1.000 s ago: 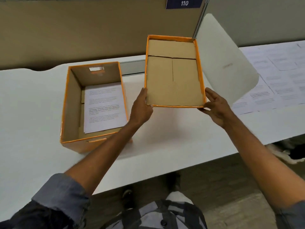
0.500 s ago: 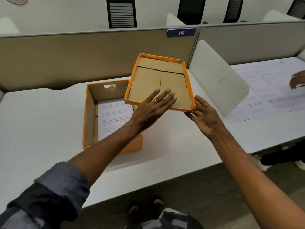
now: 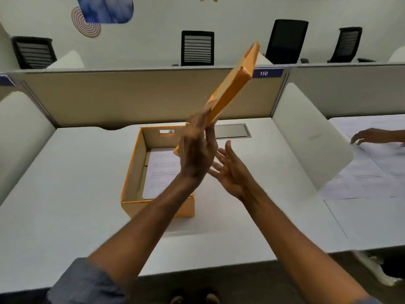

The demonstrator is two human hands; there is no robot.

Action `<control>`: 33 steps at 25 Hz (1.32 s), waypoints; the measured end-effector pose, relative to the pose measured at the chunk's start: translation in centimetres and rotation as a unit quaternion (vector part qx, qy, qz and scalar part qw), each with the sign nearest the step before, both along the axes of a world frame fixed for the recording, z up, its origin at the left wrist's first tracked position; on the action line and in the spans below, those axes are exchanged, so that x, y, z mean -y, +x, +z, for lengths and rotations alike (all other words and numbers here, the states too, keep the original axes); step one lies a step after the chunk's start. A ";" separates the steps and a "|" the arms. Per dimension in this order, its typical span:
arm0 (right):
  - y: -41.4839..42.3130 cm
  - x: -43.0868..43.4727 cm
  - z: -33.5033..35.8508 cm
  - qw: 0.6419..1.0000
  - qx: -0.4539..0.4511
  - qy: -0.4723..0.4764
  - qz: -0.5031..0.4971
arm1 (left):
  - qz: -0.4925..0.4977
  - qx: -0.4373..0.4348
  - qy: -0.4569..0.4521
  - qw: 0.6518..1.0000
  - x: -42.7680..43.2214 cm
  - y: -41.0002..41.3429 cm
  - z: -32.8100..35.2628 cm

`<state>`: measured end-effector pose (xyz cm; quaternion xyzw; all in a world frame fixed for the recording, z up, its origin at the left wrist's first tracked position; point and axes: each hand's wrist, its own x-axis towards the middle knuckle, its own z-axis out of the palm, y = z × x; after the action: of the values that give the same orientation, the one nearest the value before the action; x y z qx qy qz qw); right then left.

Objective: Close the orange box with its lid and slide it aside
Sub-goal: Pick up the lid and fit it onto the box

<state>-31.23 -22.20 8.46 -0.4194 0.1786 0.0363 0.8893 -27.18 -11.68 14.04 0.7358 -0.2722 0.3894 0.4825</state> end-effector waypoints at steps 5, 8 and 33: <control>1.6 -3.4 -0.8 1.000 -0.003 -0.007 0.021 | 0.071 -0.282 -0.215 0.932 -2.2 -3.3 -1.5; 1.8 -3.3 -2.7 0.998 -0.007 -0.061 0.009 | 0.082 -0.349 -0.291 0.887 -5.4 -4.3 -4.2; 6.2 -10.8 -12.7 0.852 -0.046 -0.521 0.012 | 0.060 -0.506 0.017 0.860 -28.2 3.8 -18.3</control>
<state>-25.07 -11.44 -4.25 -0.8212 0.2074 -0.0322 0.5307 -23.36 16.56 -4.28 0.8547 0.0470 -0.0130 0.5169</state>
